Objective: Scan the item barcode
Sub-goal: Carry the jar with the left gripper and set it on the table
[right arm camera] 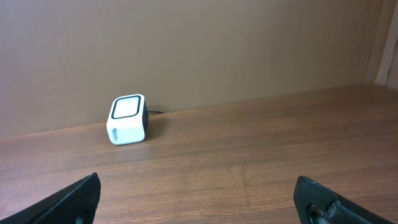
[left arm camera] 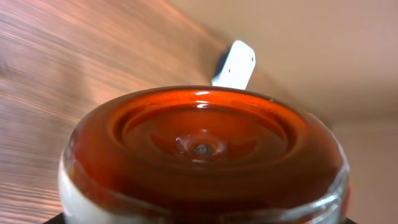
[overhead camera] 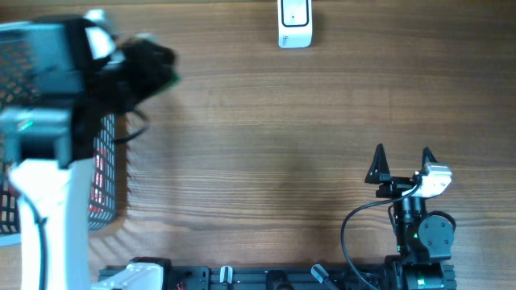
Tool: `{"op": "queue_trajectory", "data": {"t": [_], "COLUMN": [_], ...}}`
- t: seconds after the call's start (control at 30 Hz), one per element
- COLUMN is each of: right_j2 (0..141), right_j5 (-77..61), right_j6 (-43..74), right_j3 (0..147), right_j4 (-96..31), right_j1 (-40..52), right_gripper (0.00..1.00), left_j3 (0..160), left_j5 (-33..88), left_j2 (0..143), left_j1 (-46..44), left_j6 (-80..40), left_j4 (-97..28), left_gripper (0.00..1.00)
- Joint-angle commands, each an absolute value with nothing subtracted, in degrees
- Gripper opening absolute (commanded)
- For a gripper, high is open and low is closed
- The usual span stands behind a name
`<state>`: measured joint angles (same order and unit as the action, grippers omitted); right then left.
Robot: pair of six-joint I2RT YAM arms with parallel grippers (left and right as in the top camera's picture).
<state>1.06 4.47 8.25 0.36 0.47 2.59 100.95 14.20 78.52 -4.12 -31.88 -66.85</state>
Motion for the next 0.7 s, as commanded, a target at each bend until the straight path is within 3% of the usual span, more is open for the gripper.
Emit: {"op": "queue_trajectory", "data": {"t": [0.0, 0.27, 0.67], "right_j2": [0.97, 0.97, 0.97], "right_j5": [3.53, 3.53, 3.53], "right_j6": [7.51, 7.51, 7.51], "right_j3": [0.30, 0.30, 0.30], "right_j4": [0.75, 0.75, 0.75], "right_j1": [2.61, 2.61, 2.61], "right_gripper": [1.00, 1.00, 1.00], "left_j3": [102.02, 102.02, 102.00], "left_j5": [6.11, 4.82, 4.84], "left_j2": [85.71, 105.56, 118.69], "left_j1": [-15.79, -29.19, -34.09], "left_j6": [-31.70, -29.58, -25.93], "left_j4": [-66.43, -66.00, -60.73], "left_gripper": [0.54, 0.54, 0.56]}}
